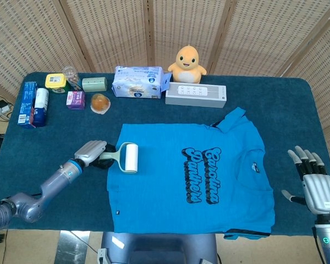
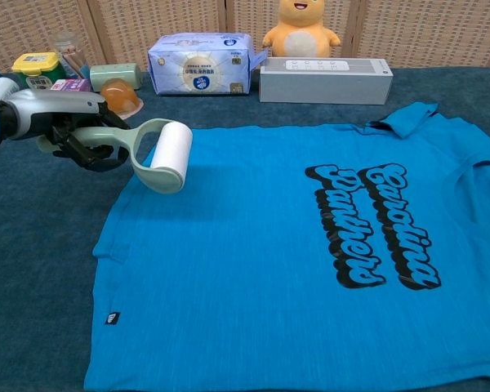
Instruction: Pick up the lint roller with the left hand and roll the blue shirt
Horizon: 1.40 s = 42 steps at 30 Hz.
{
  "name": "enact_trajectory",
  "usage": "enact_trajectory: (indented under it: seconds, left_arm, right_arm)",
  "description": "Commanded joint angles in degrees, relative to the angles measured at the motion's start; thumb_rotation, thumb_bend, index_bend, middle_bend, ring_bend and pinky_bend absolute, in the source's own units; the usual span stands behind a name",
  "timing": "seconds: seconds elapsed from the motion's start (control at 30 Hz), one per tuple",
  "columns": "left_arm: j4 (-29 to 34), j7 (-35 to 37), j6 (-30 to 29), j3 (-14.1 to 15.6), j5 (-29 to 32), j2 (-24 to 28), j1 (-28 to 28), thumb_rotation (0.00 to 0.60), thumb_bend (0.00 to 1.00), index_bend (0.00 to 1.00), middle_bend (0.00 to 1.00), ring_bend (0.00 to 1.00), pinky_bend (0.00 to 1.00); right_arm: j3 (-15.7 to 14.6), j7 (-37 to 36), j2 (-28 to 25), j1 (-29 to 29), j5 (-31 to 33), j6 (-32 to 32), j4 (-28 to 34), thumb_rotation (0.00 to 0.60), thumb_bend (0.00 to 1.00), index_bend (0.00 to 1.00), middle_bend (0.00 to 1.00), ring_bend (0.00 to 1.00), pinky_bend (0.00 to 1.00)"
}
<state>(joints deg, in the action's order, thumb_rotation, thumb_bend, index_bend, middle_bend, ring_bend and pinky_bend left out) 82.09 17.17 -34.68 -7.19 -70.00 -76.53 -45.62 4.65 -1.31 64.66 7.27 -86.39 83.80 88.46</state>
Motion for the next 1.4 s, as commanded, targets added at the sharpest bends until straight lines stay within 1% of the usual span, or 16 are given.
enact_trajectory:
  seconds: [0.03, 0.13, 0.23, 0.33, 0.57, 0.73, 0.8, 0.87, 0.97, 1.07, 1.13, 1.17, 1.23, 1.33, 1.4]
  left_arm:
    - [0.2, -0.1, 0.0, -0.1, 0.1, 0.1, 0.0, 0.6, 0.58, 0.68, 0.97, 0.7, 0.91]
    - [0.5, -0.3, -0.1, -0.3, -0.2, 0.5, -0.2, 0.6, 0.67, 0.76, 1.0, 0.75, 0.94]
    - [0.5, -1.8, 0.0, -0.2, -0.2, 0.7, -0.7, 0.6, 0.77, 0.83, 1.0, 0.79, 0.97]
    - [1.0, -2.3, 0.3, -0.4, 0.7, 0.8, -1.0, 0.6, 0.81, 0.83, 1.0, 0.79, 0.98]
    - [1.3, -4.8, 1.8, -0.9, 2.2, 1.4, -2.8, 0.6, 0.84, 0.83, 1.0, 0.8, 0.98]
    - [3.2, -7.3, 3.3, -1.5, 4.0, 2.9, -4.7, 0.6, 0.84, 0.83, 1.0, 0.8, 0.98]
    - [3.3, -9.1, 2.4, -1.8, 4.4, 3.1, -5.3, 0.6, 0.84, 0.83, 1.0, 0.79, 0.98]
    - [2.7, -11.9, 0.8, -1.8, 4.8, 2.8, -5.7, 0.6, 0.81, 0.83, 1.0, 0.79, 0.98]
    - [2.8, -15.2, -0.2, -1.4, 6.9, 2.4, -6.2, 0.6, 0.76, 0.83, 1.0, 0.79, 0.98]
    - [2.5, -17.9, -1.1, -0.7, 8.8, 1.8, -6.4, 0.6, 0.67, 0.84, 1.0, 0.8, 0.98]
    - [2.1, -19.0, -1.6, -0.4, 9.9, 1.4, -6.3, 0.6, 0.5, 0.84, 1.0, 0.8, 0.98]
    - [1.9, -19.6, -1.8, -0.2, 10.4, 1.2, -6.3, 0.6, 0.43, 0.84, 1.0, 0.8, 0.98]
    - [1.7, -20.1, -2.1, 0.0, 11.1, 1.0, -6.3, 0.6, 0.26, 0.83, 1.0, 0.8, 0.98]
    - [1.5, -20.5, -2.6, 0.0, 11.6, 0.7, -6.1, 0.6, 0.08, 0.83, 1.0, 0.8, 0.98]
    - [1.5, -20.5, -2.8, 0.0, 11.7, 0.7, -6.0, 0.6, 0.02, 0.83, 1.0, 0.8, 0.98]
  right_arm:
    - [0.0, 0.0, 0.0, 0.0, 0.0, 0.0, 0.0, 0.6, 0.0, 0.06, 0.0, 0.0, 0.0]
    - [-0.1, 0.1, 0.1, 0.0, -0.1, -0.1, 0.0, 0.6, 0.0, 0.06, 0.0, 0.0, 0.0]
    - [0.0, 0.0, 0.1, 0.0, -0.1, 0.0, 0.0, 0.6, 0.0, 0.06, 0.0, 0.0, 0.0]
    - [0.0, -0.2, 0.0, 0.0, -0.1, 0.1, 0.1, 0.6, 0.0, 0.06, 0.0, 0.0, 0.0]
    - [0.0, -1.0, -0.4, -0.1, -0.1, 0.1, 0.1, 0.6, 0.0, 0.06, 0.0, 0.0, 0.0]
    - [0.3, -1.7, -0.7, -0.1, 0.2, 0.1, 0.2, 0.6, 0.0, 0.06, 0.0, 0.0, 0.0]
    - [0.4, -2.0, -0.8, -0.2, 0.3, 0.3, 0.2, 0.6, 0.0, 0.06, 0.0, 0.0, 0.0]
    - [0.4, -2.3, -1.0, -0.2, 0.3, 0.4, 0.2, 0.6, 0.0, 0.06, 0.0, 0.0, 0.0]
    - [0.3, -2.6, -1.1, -0.2, 0.0, 0.4, 0.3, 0.6, 0.0, 0.06, 0.0, 0.0, 0.0]
    - [0.3, -2.7, -1.1, -0.2, 0.0, 0.4, 0.2, 0.6, 0.0, 0.06, 0.0, 0.0, 0.0]
    - [0.3, -2.7, -1.1, -0.2, 0.1, 0.4, 0.2, 0.6, 0.0, 0.06, 0.0, 0.0, 0.0]
    - [0.3, -2.7, -1.1, -0.2, 0.1, 0.4, 0.2, 0.6, 0.0, 0.06, 0.0, 0.0, 0.0]
    - [0.3, -2.6, -1.1, -0.2, 0.1, 0.3, 0.2, 0.6, 0.0, 0.06, 0.0, 0.0, 0.0]
    - [0.2, -2.2, -0.9, -0.2, 0.0, 0.2, 0.2, 0.6, 0.0, 0.06, 0.0, 0.0, 0.0]
    - [0.2, -2.0, -0.8, -0.1, 0.0, 0.1, 0.2, 0.6, 0.0, 0.06, 0.0, 0.0, 0.0]
